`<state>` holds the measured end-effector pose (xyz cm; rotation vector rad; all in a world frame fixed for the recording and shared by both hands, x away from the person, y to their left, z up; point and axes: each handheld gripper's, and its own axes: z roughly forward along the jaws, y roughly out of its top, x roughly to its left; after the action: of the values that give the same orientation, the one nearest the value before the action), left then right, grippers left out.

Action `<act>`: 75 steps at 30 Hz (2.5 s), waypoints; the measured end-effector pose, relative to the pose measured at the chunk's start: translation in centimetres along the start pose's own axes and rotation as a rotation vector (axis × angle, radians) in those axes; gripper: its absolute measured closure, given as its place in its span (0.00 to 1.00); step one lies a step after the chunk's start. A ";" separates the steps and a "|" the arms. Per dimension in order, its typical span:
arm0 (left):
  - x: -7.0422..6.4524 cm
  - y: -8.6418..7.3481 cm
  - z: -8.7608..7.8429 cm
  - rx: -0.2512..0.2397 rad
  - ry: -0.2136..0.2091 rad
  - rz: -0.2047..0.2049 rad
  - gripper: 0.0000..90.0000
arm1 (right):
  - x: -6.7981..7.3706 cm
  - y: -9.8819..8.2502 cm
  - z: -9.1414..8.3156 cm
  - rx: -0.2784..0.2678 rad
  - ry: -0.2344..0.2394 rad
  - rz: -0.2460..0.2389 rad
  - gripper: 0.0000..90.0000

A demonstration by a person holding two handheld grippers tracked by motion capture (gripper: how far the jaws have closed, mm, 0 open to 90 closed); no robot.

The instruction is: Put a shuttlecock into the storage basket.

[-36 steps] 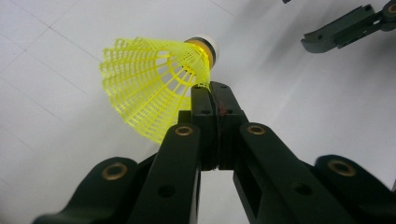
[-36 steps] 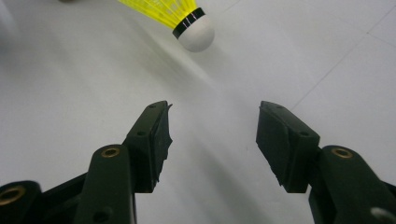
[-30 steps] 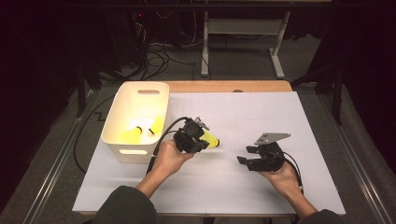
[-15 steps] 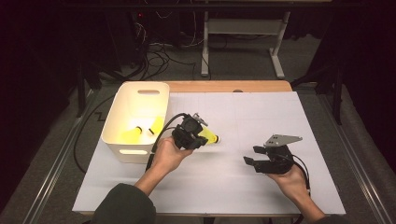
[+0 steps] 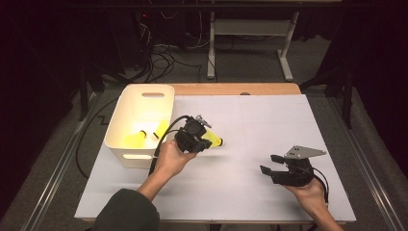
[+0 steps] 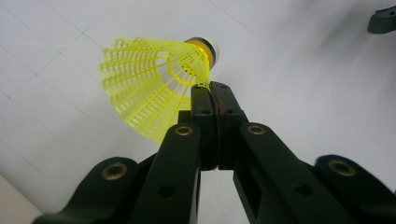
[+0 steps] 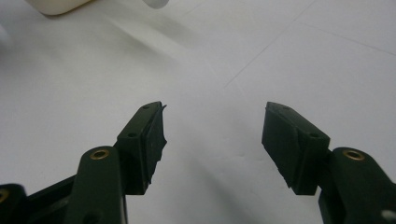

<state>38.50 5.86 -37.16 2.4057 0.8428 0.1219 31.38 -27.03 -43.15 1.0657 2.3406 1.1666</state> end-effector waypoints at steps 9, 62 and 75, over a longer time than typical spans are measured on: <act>-0.6 0.0 0.1 0.010 0.020 -0.004 1.00 | -0.5 -1.5 -1.4 -0.049 -0.013 0.033 0.41; 1.5 3.3 -4.2 -0.046 0.050 -0.079 1.00 | -0.5 -6.6 -3.9 -0.127 -0.077 0.123 0.34; 2.5 3.2 -5.1 -0.065 0.061 -0.100 1.00 | -0.6 -6.8 -4.0 -0.132 -0.094 0.131 0.34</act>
<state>40.87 7.78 -31.44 2.3042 0.9710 0.1823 26.27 -32.36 -46.04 1.2147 2.1181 1.2693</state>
